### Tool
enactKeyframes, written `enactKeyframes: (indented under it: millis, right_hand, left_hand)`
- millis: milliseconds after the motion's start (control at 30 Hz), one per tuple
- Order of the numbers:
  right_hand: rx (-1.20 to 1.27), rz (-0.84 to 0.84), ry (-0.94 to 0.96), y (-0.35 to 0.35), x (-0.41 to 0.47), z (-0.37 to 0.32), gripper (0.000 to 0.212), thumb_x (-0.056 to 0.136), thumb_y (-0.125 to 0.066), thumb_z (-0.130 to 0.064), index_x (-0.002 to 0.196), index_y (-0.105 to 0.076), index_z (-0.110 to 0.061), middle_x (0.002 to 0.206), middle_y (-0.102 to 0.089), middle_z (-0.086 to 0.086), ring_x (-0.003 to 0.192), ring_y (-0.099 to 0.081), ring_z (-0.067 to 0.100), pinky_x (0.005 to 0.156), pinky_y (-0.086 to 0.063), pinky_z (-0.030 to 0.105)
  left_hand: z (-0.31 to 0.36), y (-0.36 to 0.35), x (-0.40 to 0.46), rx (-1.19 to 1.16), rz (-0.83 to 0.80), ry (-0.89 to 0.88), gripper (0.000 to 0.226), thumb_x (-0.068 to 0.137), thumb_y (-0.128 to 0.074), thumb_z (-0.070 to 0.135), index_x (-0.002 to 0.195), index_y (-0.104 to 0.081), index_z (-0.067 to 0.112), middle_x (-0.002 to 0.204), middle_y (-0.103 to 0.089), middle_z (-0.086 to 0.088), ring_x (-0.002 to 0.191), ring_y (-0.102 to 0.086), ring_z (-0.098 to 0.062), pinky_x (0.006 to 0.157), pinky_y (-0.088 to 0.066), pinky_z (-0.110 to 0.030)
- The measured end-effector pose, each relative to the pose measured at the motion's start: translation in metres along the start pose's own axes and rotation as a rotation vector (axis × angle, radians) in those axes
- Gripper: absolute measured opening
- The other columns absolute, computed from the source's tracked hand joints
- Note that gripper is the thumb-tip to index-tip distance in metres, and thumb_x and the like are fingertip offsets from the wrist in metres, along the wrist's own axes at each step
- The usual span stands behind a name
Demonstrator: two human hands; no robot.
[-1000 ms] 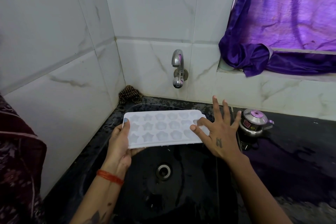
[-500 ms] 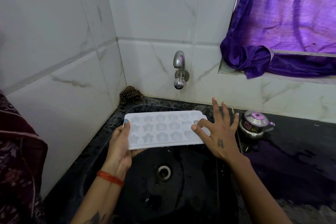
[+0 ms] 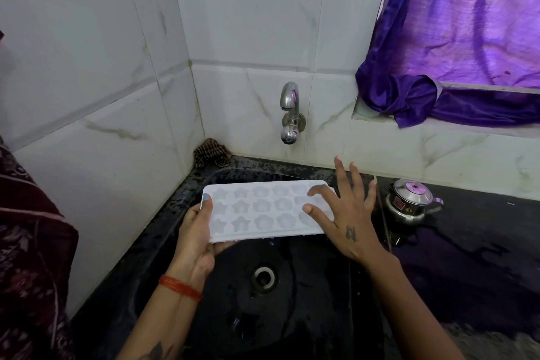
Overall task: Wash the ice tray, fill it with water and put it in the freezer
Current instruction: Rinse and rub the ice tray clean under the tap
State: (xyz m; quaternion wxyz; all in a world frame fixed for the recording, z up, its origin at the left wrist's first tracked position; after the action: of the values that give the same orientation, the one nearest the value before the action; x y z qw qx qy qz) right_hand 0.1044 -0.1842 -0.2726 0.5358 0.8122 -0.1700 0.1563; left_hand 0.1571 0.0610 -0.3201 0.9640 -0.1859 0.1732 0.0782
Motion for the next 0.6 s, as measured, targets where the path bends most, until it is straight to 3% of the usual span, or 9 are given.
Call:
enactKeyframes:
  millis: [100, 233, 433, 600]
  right_hand:
    - [-0.052, -0.048, 0.023, -0.0017, 0.0016, -0.0066, 0.077, 0.075, -0.002, -0.084, 0.093, -0.064, -0.042, 0.156, 0.015, -0.010, 0.144, 0.022, 0.018, 0.106, 0.029, 0.045]
    - [-0.068, -0.148, 0.010, -0.0063, 0.0007, -0.0083, 0.089, 0.067, 0.010, -0.086, 0.109, -0.061, -0.053, 0.156, 0.019, -0.010, 0.142, 0.028, 0.017, 0.103, 0.032, 0.045]
    - [0.006, -0.203, -0.001, -0.0070, -0.0003, -0.0095, 0.091, 0.064, 0.008, -0.090, 0.105, -0.064, -0.050, 0.158, 0.014, -0.010, 0.141, 0.028, 0.013, 0.100, 0.035, 0.039]
    - [-0.129, -0.169, 0.019, -0.0057, 0.0000, -0.0083, 0.089, 0.067, 0.009, -0.086, 0.101, -0.063, -0.046, 0.159, 0.010, -0.007, 0.144, 0.024, 0.019, 0.105, 0.030, 0.049]
  left_hand:
    - [0.0006, -0.0006, -0.0012, -0.001, -0.001, -0.004, 0.025, 0.094, -0.051, 0.041, 0.104, -0.057, 0.019, 0.100, -0.068, -0.006, 0.087, -0.067, -0.025, 0.061, -0.056, -0.041]
    - [0.0032, -0.0001, -0.0025, 0.001, 0.001, -0.020, 0.020, 0.094, -0.051, 0.041, 0.096, -0.056, 0.021, 0.098, -0.068, -0.005, 0.086, -0.066, -0.025, 0.064, -0.055, -0.043]
    - [0.0022, 0.0015, -0.0046, 0.006, 0.010, -0.023, 0.020, 0.094, -0.051, 0.041, 0.093, -0.055, 0.021, 0.094, -0.068, -0.004, 0.082, -0.066, -0.023, 0.060, -0.055, -0.041]
    - [0.0016, 0.0014, -0.0055, 0.015, 0.011, -0.027, 0.020, 0.094, -0.051, 0.040, 0.094, -0.056, 0.021, 0.093, -0.069, -0.004, 0.081, -0.067, -0.023, 0.057, -0.057, -0.039]
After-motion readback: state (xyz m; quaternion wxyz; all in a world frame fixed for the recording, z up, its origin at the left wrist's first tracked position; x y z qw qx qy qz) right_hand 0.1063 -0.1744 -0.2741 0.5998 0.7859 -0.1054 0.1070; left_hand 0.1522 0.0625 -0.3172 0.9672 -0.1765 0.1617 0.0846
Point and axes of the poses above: each hand's wrist, its own x-axis towards the middle knuckle, its own y-axis out of the back of the hand, z = x × y, the point moved 6 cm from there along x, towards the middle knuckle
